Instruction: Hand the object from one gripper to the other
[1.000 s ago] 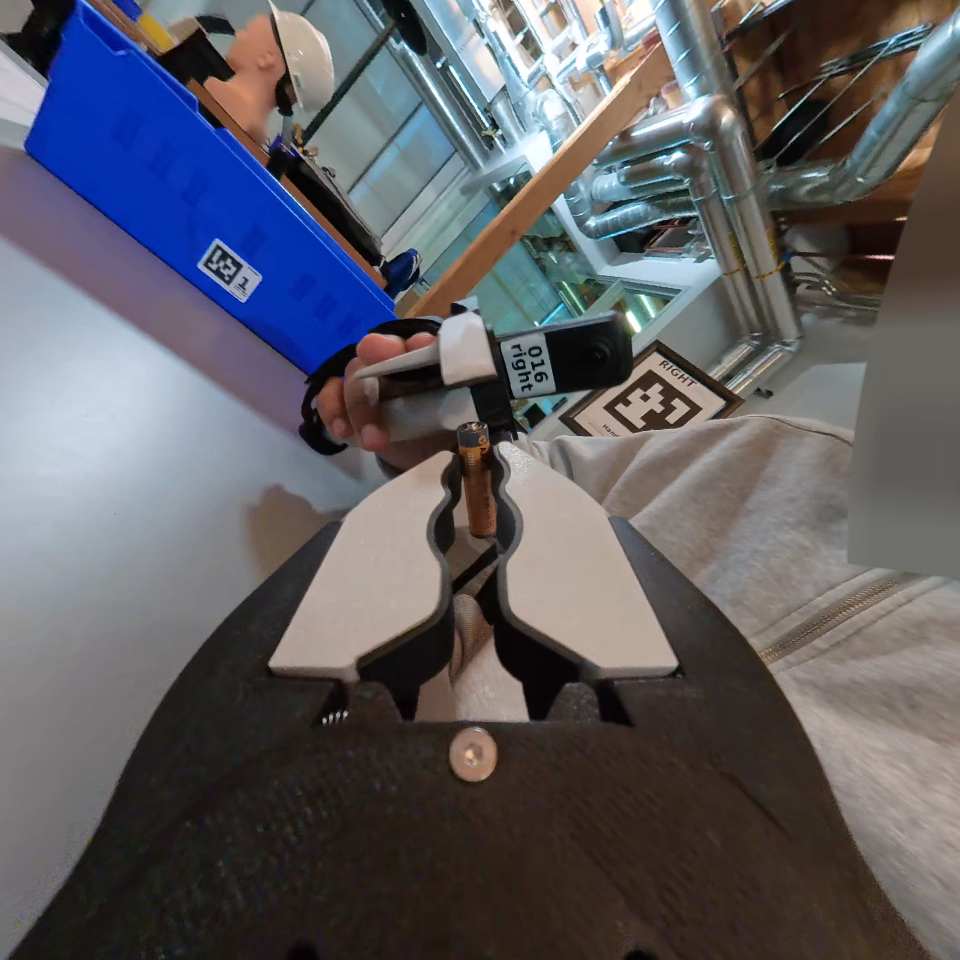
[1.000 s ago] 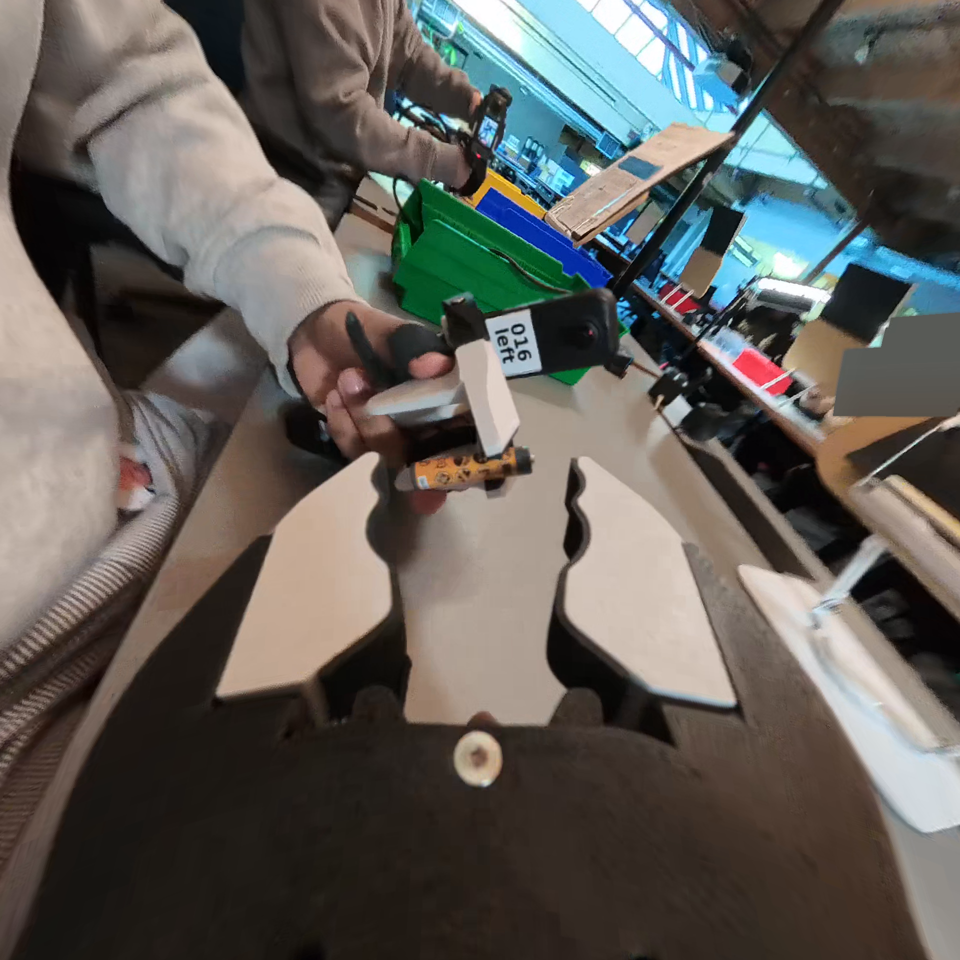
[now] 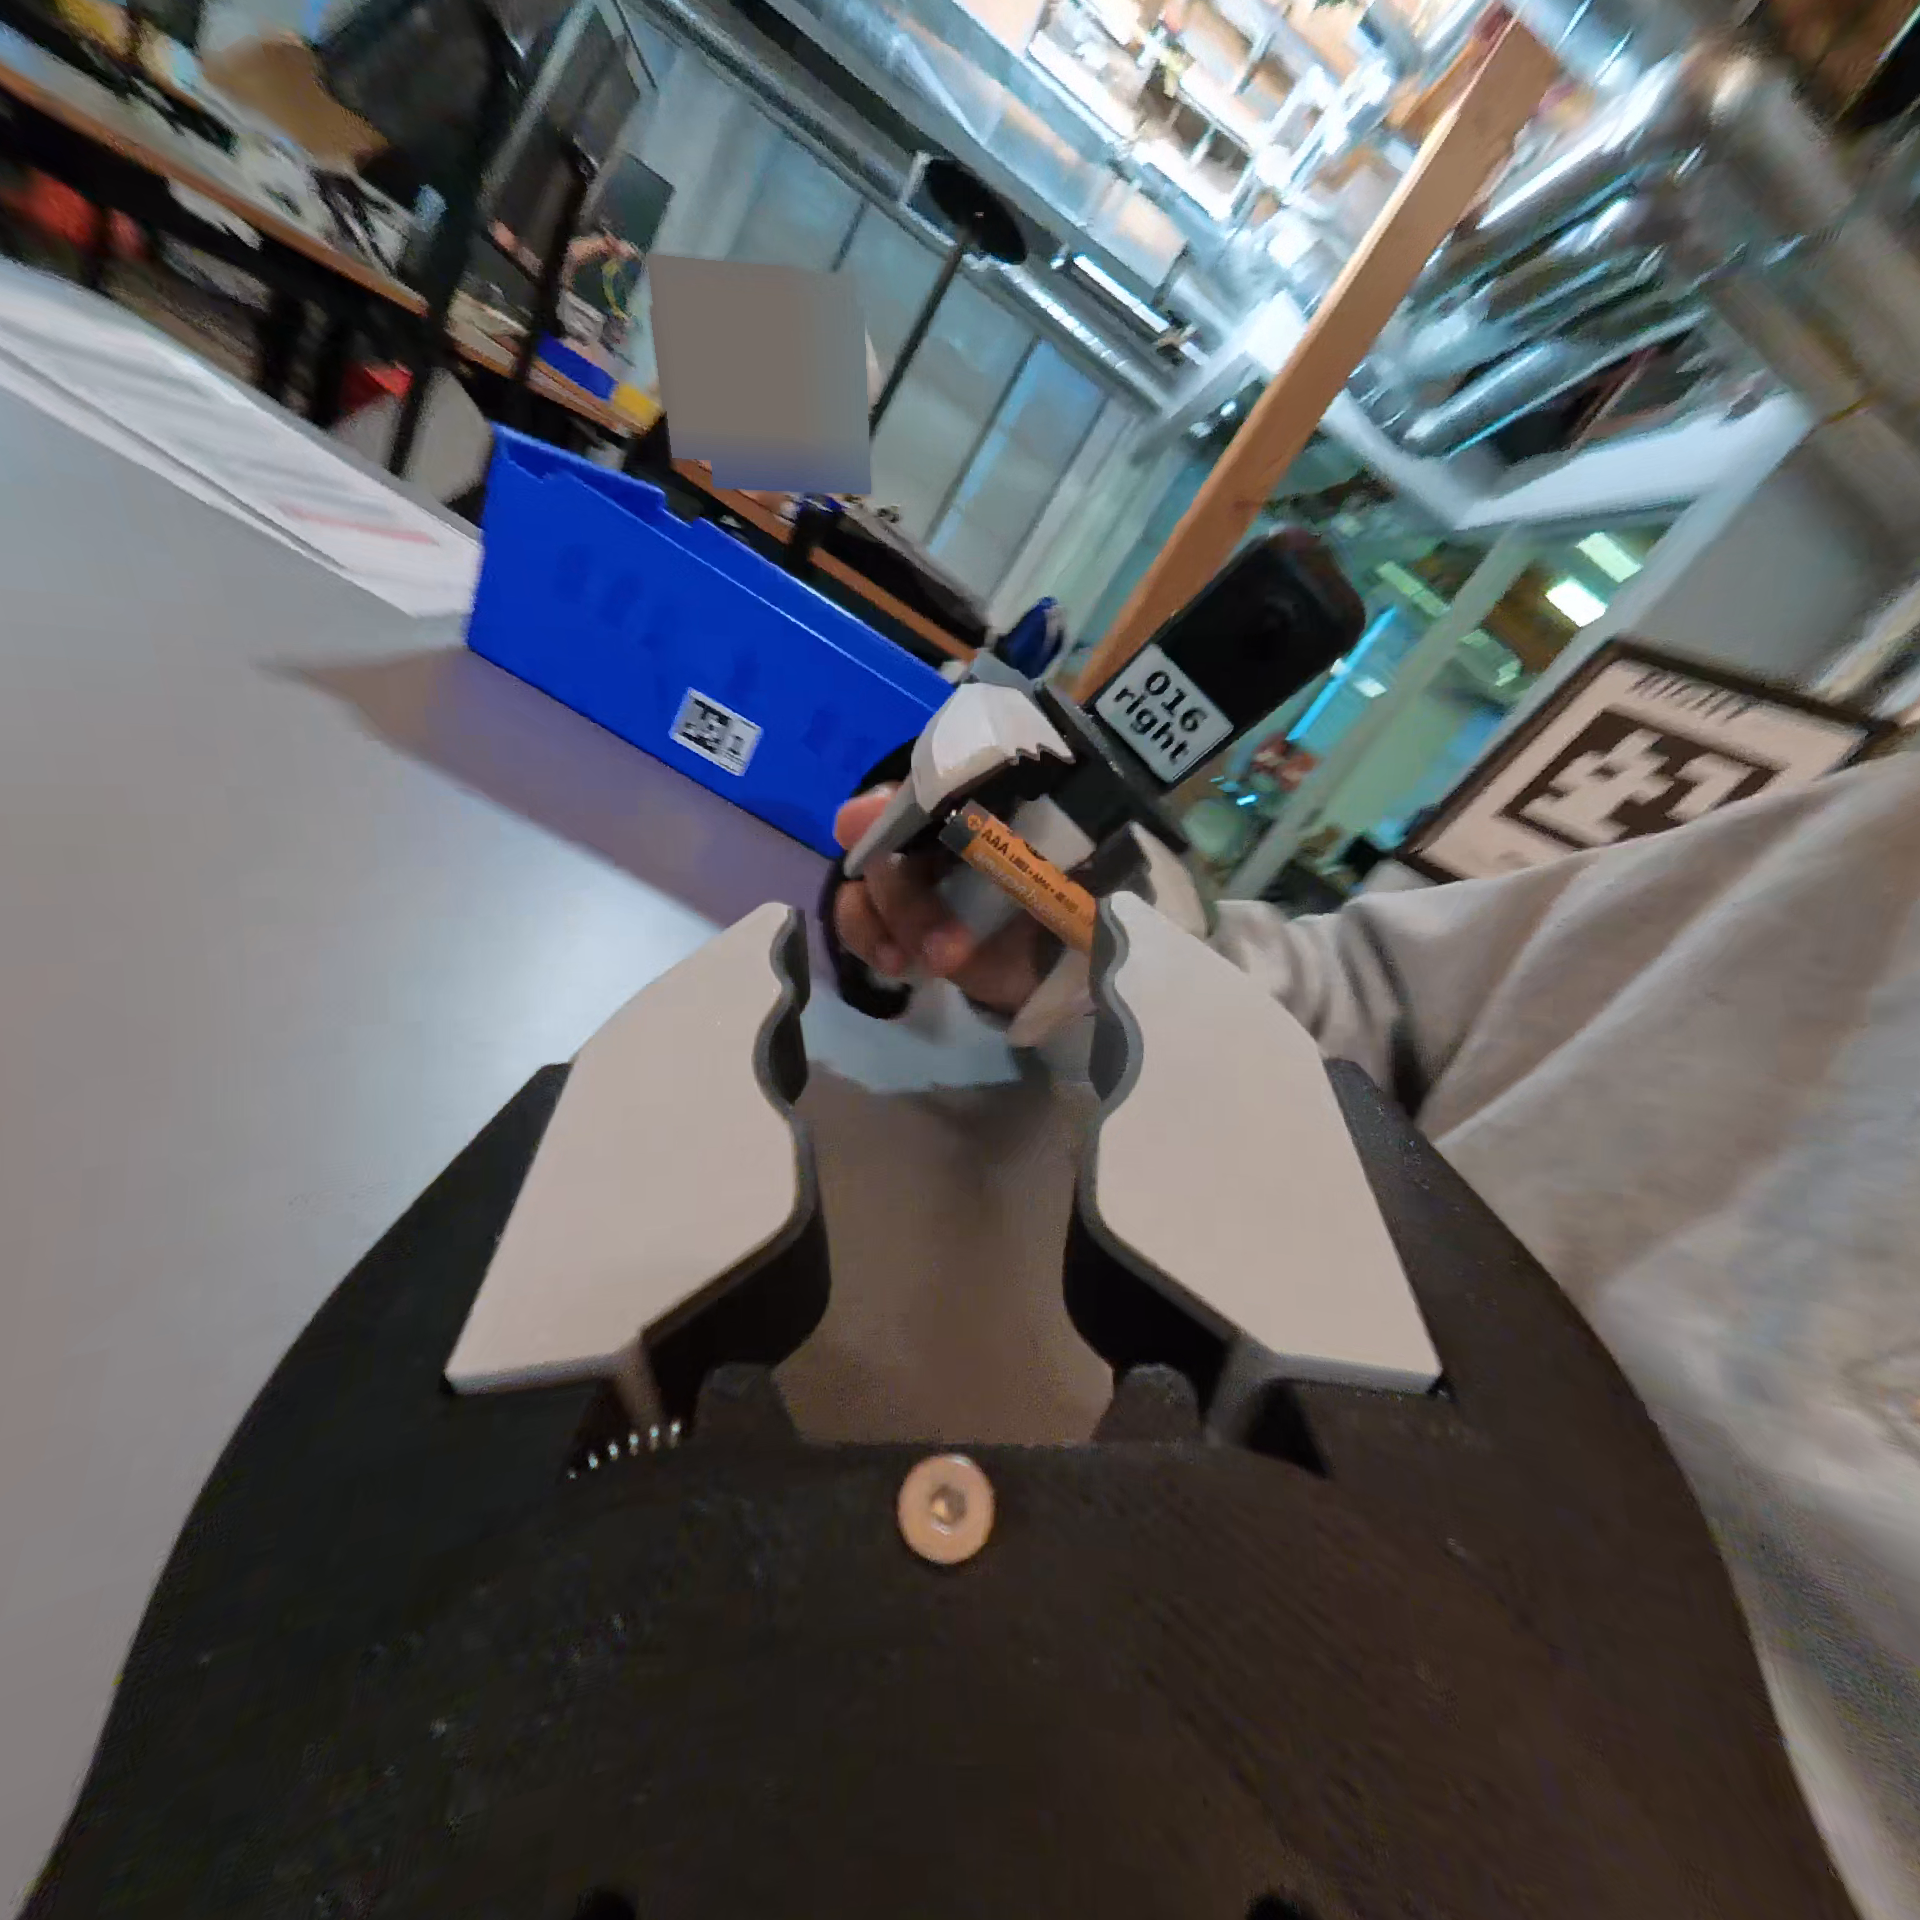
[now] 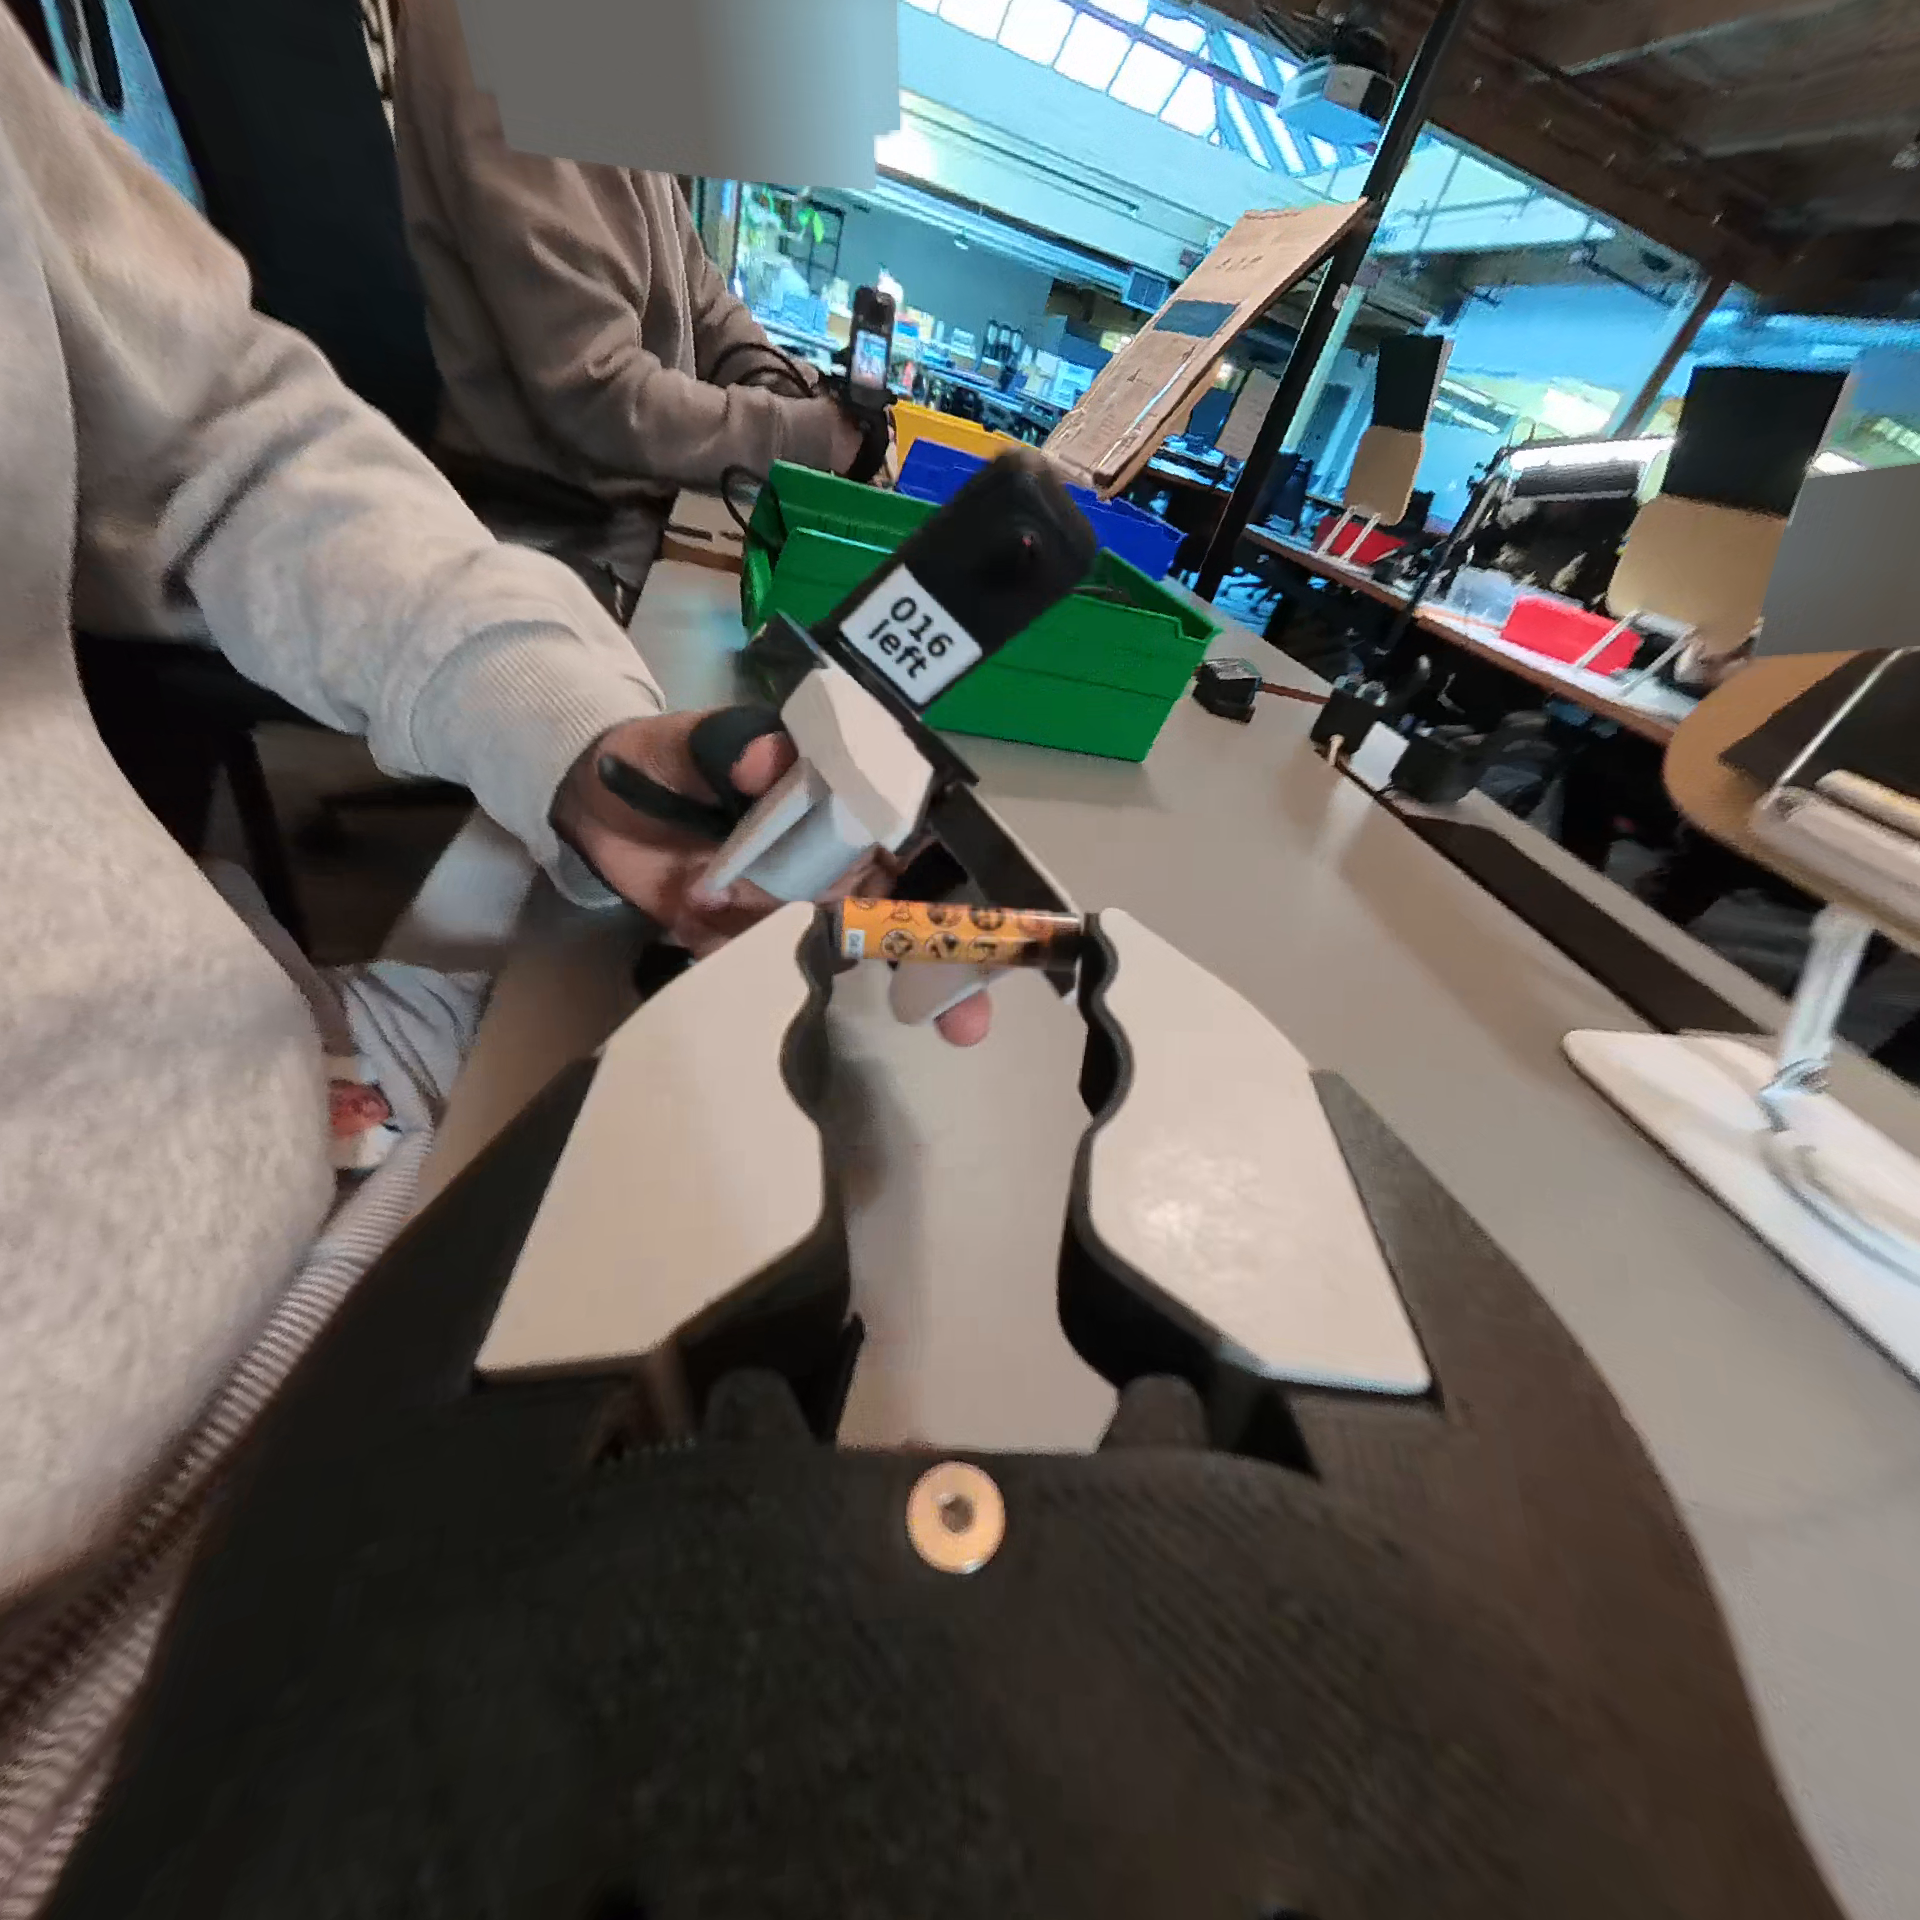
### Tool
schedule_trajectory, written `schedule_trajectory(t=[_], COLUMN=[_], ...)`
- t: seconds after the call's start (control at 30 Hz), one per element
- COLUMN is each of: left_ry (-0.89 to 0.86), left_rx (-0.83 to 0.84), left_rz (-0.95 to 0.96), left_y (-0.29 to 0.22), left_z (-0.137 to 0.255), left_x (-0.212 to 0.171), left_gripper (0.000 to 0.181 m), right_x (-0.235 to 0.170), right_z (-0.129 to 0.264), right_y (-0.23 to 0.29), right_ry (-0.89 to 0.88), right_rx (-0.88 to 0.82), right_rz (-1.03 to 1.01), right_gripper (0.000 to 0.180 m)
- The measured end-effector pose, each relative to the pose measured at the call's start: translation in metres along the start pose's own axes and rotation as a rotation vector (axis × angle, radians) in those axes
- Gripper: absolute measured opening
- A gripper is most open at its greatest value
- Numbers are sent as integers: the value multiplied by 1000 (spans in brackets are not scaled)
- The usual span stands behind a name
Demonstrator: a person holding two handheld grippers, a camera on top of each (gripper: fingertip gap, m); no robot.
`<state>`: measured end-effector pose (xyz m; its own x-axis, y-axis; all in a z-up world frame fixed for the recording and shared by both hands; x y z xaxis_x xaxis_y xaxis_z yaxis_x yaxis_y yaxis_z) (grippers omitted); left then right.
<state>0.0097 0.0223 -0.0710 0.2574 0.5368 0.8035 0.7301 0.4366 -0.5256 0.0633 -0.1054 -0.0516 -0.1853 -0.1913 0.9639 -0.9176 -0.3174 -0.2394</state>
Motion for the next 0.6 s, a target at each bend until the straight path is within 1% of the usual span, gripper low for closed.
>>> schedule_trajectory(t=[0.07,0.13,0.17,0.23,0.3,0.4,0.5,0.6], left_ry=[5,-4,-11,22,98,153,183,220], left_rx=[38,67,74,76,66,73,79,71], left_rz=[-141,-297,-378,-521,-635,-754,-853,-935], left_y=[-3,-10,-14,-22,-26,-29,-31,-33], left_z=[1,3,4,2,0,-4,-6,-7], left_x=[4,9,11,12,6,-3,-8,-14], left_gripper=[52,37,33,31,32,31,29,25], right_x=[-1,-2,-3,-5,-7,-10,-17,-25], right_z=[1,0,0,-1,-1,-2,-3,-5], right_y=[-2,-3,-3,-3,-6,-11,-11,-10], right_ry=[-6,-7,-7,-12,-38,-64,-30,-20], right_rx=[6,22,36,69,89,109,163,201], right_rz=[-92,-206,-280,-448,-614,-839,-1056,-1222], right_gripper=[47,47,47,47,47,46,47,47])
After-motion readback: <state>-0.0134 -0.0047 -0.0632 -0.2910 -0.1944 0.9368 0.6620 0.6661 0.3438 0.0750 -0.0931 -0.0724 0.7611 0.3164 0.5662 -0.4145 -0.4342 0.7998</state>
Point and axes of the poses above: each gripper's, where its closed fingertips meet, z back along the fingers, x out of its top, y = z × x across the jaws, the point moved 7 cm from there along z, back along the fingers, and after that the axes turned 10 degrees about -y, right-handed, at the moved point
